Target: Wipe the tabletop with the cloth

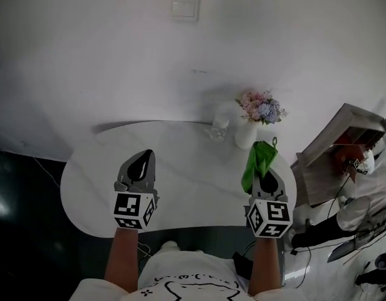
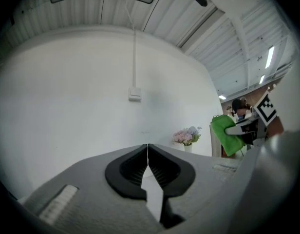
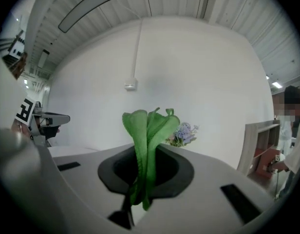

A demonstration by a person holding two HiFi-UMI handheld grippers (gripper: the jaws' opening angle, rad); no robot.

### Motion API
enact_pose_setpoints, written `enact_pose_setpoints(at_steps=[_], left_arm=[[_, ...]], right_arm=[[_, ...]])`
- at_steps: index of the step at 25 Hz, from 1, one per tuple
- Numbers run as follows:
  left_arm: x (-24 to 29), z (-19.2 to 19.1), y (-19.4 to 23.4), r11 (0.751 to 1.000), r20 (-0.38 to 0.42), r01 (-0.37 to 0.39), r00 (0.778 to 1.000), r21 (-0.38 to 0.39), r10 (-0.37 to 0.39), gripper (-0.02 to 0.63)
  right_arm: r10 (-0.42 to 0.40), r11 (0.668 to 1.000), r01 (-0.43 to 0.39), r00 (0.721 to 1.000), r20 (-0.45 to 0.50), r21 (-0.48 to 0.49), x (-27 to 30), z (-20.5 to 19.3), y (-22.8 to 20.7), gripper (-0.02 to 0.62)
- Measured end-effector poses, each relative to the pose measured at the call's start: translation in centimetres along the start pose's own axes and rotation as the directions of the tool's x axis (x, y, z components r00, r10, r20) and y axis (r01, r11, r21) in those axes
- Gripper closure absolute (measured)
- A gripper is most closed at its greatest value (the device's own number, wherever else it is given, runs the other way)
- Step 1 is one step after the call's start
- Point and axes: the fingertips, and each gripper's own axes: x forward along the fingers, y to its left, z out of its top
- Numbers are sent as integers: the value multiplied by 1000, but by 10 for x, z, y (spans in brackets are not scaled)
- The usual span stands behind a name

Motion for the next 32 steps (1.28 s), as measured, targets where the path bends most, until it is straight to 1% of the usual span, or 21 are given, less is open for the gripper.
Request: enact_pose_setpoints(at_steps=[5, 9, 14, 17, 21, 25, 32], left_arm=[[-16, 11, -11, 996, 15, -73, 997, 51, 72, 586], [-27, 20, -19, 991, 35, -113, 993, 74, 111, 586], [-36, 29, -24, 984, 56, -154, 987, 86, 149, 586], [-38, 34, -27, 983, 68, -156, 986, 97, 150, 586], [-40, 46, -27, 983, 100, -144, 986, 113, 133, 586], [-43, 58, -19, 982, 133, -148, 982, 116, 133, 586], [-47, 69, -7, 985, 146, -115, 985, 130, 96, 586]], right_arm=[[99, 993, -95, 993, 62, -69, 3, 17, 6, 551], [157, 981, -145, 983, 94, -126, 1, 25, 12, 551], [215, 969, -195, 969, 126, -152, -5, 34, 15, 551], [221, 966, -196, 964, 148, -167, -10, 38, 14, 551], [202, 970, -174, 966, 164, -167, -14, 46, 12, 551], [184, 972, -150, 966, 184, -182, -18, 56, 14, 551], [180, 974, -146, 963, 202, -172, -25, 72, 26, 551]])
